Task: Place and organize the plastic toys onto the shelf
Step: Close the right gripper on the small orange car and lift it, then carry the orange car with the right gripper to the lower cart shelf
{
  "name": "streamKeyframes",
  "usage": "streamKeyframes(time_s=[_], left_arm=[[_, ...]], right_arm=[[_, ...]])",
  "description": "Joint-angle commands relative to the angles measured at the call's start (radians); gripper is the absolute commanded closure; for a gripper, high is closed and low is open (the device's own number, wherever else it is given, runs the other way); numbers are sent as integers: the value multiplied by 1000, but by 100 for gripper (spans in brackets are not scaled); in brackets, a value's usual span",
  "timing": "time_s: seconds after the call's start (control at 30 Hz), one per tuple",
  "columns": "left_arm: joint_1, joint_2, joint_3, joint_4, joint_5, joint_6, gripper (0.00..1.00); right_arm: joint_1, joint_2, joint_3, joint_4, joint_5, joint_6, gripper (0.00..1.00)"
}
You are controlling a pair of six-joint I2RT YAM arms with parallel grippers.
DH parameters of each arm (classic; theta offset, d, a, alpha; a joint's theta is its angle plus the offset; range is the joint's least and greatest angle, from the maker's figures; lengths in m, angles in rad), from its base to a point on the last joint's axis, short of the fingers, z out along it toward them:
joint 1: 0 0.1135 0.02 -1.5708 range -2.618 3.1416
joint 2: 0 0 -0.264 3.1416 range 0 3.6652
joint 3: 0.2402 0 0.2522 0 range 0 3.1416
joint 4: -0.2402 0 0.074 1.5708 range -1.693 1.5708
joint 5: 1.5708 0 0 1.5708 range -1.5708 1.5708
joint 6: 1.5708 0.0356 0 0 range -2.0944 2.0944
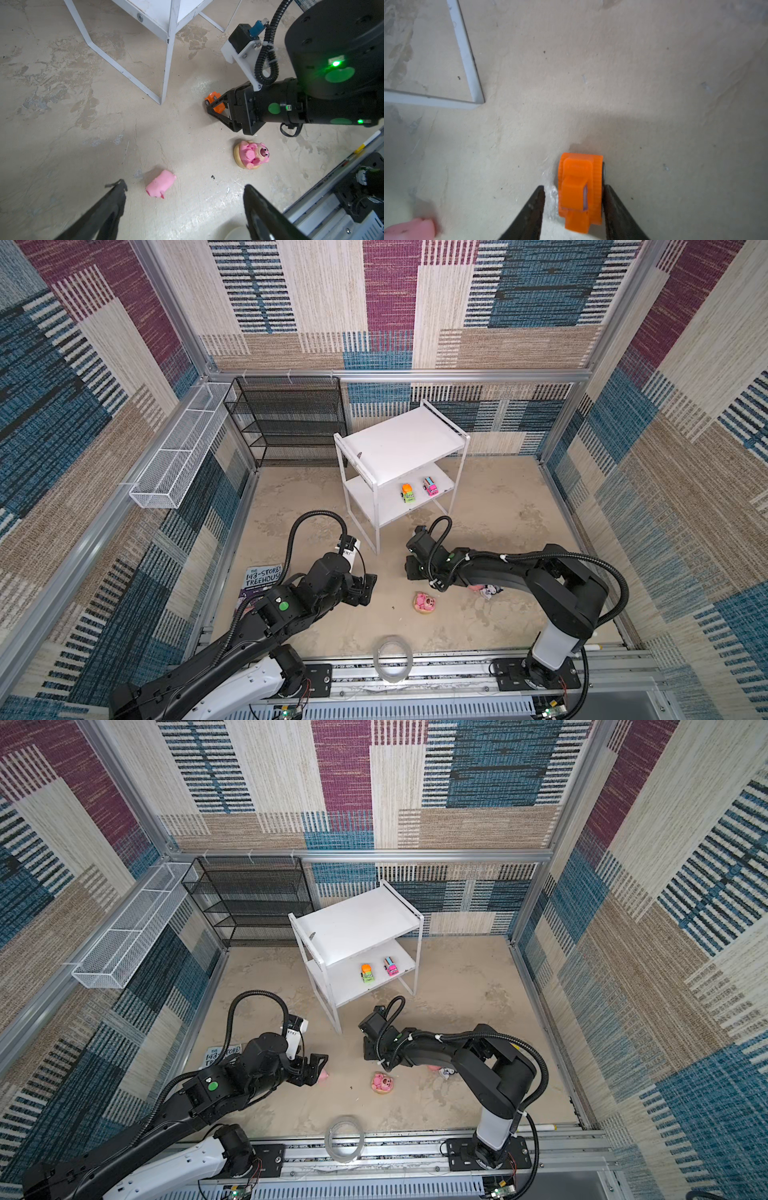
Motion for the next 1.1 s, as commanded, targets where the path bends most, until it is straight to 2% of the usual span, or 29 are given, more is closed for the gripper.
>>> streamKeyframes(time_s=[0.0, 0.23, 0.63, 0.8, 1.07], left_arm=[[4, 4, -2, 23, 5, 13, 10], [7, 3, -4, 24, 4, 12, 10], [13, 19, 2, 19, 9, 10, 10], [15, 23, -1, 20, 10, 10, 10], [17, 21, 3, 22, 6, 15, 10]], right_arm=[[10, 19, 0, -59, 50, -1, 54], [25, 6, -25, -57, 86, -19, 60], [38, -25, -78, -2, 79, -48, 60], [43, -34, -84, 3, 83, -57, 70], [45, -194, -144, 53, 82, -174, 73]])
